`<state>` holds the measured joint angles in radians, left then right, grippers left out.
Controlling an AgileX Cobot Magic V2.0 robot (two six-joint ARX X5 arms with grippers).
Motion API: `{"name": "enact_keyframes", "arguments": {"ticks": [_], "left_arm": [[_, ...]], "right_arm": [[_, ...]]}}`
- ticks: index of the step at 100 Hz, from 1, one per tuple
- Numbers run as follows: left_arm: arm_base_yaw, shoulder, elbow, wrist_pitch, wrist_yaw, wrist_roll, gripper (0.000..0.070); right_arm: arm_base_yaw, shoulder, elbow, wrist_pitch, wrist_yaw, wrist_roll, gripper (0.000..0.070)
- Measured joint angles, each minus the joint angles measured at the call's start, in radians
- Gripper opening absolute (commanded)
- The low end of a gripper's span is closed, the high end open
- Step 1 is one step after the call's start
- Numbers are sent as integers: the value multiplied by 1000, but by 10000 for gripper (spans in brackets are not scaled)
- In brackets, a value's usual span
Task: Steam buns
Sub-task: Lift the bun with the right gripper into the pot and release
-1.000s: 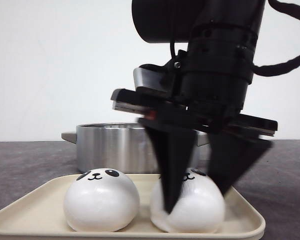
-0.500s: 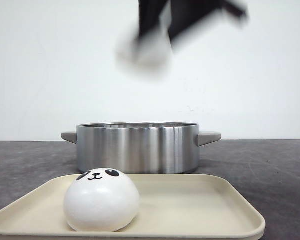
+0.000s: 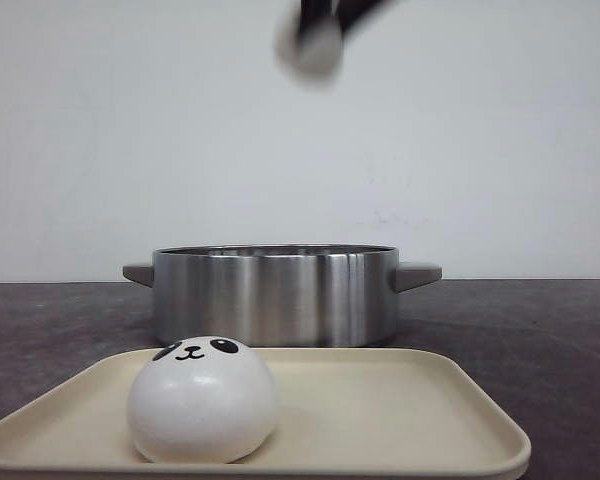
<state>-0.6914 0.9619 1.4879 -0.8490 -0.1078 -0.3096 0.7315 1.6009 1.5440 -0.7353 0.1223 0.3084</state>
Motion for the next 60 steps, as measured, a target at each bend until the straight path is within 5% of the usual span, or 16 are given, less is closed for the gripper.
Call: {"name": "enact_keyframes", "arguments": {"ticks": [40, 45, 54, 60], "left_arm": [[0, 0, 0, -32, 0, 0, 470], [0, 0, 0, -45, 0, 0, 470], [0, 0, 0, -56, 0, 0, 470], [0, 0, 0, -63, 0, 0, 470]], "right_arm": [[-72, 315, -3, 62, -18, -74, 23], [-73, 323, -3, 62, -23, -77, 117], [-80, 324, -3, 68, -43, -82, 387], [-82, 324, -3, 79, -44, -84, 467]]}}
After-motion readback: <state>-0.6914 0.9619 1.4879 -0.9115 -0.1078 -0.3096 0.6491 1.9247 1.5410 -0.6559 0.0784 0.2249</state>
